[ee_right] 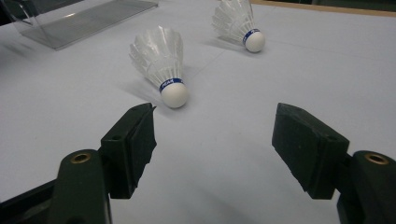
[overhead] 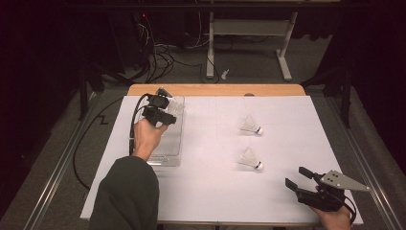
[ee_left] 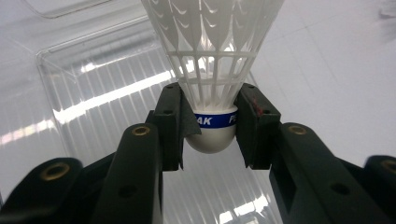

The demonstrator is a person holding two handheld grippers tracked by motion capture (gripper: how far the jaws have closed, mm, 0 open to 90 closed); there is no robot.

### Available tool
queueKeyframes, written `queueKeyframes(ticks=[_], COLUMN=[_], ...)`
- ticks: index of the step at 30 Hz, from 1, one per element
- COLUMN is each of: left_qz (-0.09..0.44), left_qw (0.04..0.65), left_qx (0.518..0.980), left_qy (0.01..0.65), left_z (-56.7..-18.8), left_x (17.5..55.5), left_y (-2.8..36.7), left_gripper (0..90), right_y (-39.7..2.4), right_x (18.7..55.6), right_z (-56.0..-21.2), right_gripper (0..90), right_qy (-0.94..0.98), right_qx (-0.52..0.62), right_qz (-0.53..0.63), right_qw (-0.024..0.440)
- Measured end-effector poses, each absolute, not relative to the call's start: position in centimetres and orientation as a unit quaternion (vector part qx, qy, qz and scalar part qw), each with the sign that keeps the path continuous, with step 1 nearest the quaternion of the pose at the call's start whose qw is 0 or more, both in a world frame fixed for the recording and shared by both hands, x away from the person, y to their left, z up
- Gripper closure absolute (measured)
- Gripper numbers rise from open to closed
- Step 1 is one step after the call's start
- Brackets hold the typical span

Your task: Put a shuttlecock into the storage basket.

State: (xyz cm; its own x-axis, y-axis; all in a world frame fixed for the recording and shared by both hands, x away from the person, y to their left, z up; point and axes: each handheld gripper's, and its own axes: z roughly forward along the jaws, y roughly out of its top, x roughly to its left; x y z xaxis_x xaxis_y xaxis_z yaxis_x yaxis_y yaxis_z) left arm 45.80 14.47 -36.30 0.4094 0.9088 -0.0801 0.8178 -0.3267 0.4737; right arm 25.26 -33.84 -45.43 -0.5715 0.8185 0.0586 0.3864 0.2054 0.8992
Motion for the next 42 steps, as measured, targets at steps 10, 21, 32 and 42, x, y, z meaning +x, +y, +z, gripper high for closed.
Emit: queueKeyframes(ticks=[10, 21, 32, 42], left_qz=[0.1, 0.098, 0.09, 0.092], left_qw=[0.207, 0.201, 0.193, 0.182], left_qx=[0.805, 0.806, 0.8, 0.796], left_qy=[0.548, 0.548, 0.56, 0.571], left_z=[-37.6, -38.9, -39.5, -40.3], left_x=[47.6, 48.3, 48.9, 49.5], left_y=[14.4, 14.1, 14.6, 14.8], left_gripper=[65.0, 65.0, 64.8, 62.0], right_y=[-33.9, -33.7, -33.8, -33.7], right_x=[25.3, 25.3, 25.3, 25.3], right_z=[-45.5, -45.5, -45.5, -45.5], right_gripper=[30.6, 30.7, 30.7, 30.7], right_qy=[0.742, 0.749, 0.749, 0.75], right_qx=[0.411, 0.4, 0.401, 0.401], right_qz=[0.481, 0.479, 0.48, 0.48], right_qw=[0.223, 0.221, 0.219, 0.217])
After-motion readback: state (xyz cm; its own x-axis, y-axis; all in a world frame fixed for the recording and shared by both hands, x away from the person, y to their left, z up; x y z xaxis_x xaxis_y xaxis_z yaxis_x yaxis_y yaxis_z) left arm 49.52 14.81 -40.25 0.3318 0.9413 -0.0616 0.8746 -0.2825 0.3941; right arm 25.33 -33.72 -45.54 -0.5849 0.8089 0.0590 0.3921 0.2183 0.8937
